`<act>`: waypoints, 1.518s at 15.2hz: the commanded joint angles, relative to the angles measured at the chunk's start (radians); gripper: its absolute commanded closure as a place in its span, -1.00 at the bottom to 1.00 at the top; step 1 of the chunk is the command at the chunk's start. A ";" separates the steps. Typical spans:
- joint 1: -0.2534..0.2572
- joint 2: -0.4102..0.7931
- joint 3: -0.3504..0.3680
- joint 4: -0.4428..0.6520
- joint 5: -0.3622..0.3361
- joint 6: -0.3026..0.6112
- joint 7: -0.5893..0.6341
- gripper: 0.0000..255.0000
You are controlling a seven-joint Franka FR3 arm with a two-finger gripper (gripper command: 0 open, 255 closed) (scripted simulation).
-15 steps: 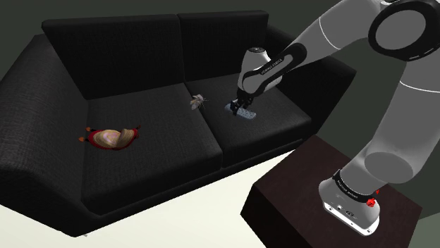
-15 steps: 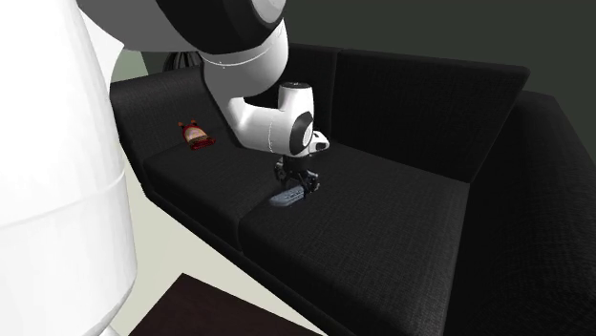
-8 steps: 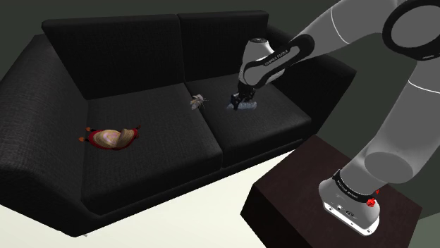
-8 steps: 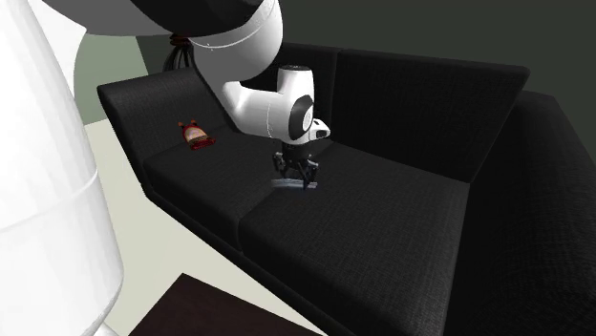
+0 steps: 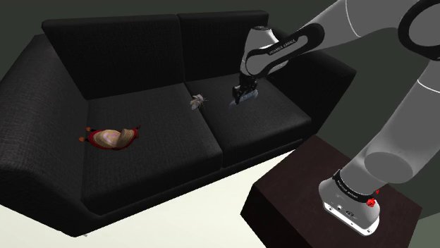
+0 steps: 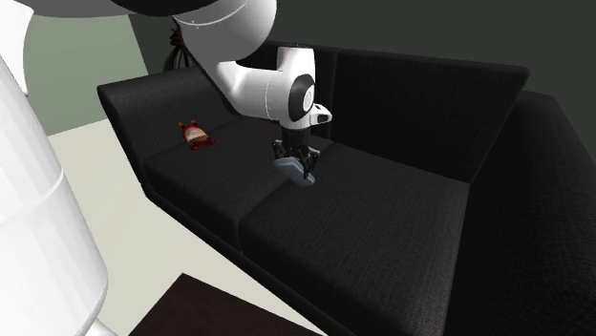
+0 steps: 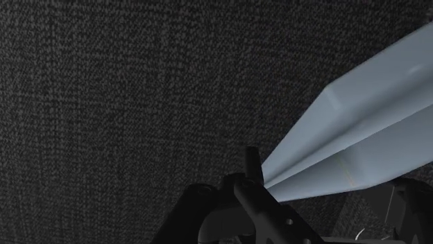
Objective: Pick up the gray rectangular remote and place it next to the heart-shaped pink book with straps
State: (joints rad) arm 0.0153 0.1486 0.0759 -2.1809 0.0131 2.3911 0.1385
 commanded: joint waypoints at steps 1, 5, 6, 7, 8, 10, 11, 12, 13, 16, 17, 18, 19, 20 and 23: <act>0.000 -0.017 0.001 0.009 0.001 -0.026 0.000 1.00; -0.001 -0.048 0.001 0.028 0.004 -0.077 -0.001 1.00; -0.001 -0.056 0.001 0.034 0.004 -0.089 -0.001 1.00; -0.001 -0.057 0.001 0.034 0.004 -0.091 -0.001 1.00; 0.012 -0.048 0.011 0.046 0.000 -0.094 0.024 1.00; 0.039 -0.027 0.030 0.073 -0.009 -0.099 0.076 1.00; 0.052 -0.015 0.039 0.089 -0.014 -0.103 0.101 1.00; 0.066 -0.003 0.048 0.105 -0.020 -0.107 0.126 1.00; 0.079 0.010 0.057 0.123 -0.025 -0.111 0.152 1.00; 0.121 0.055 0.080 0.183 -0.044 -0.127 0.226 1.00; 0.135 0.071 0.086 0.205 -0.051 -0.134 0.250 1.00; 0.149 0.088 0.093 0.229 -0.057 -0.141 0.274 1.00; 0.164 0.106 0.099 0.254 -0.064 -0.149 0.297 1.00; 0.179 0.125 0.104 0.280 -0.071 -0.157 0.320 1.00; 0.225 0.185 0.118 0.367 -0.093 -0.185 0.386 1.00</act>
State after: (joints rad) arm 0.2244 0.3162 0.1895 -1.8378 -0.0730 2.2123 0.5008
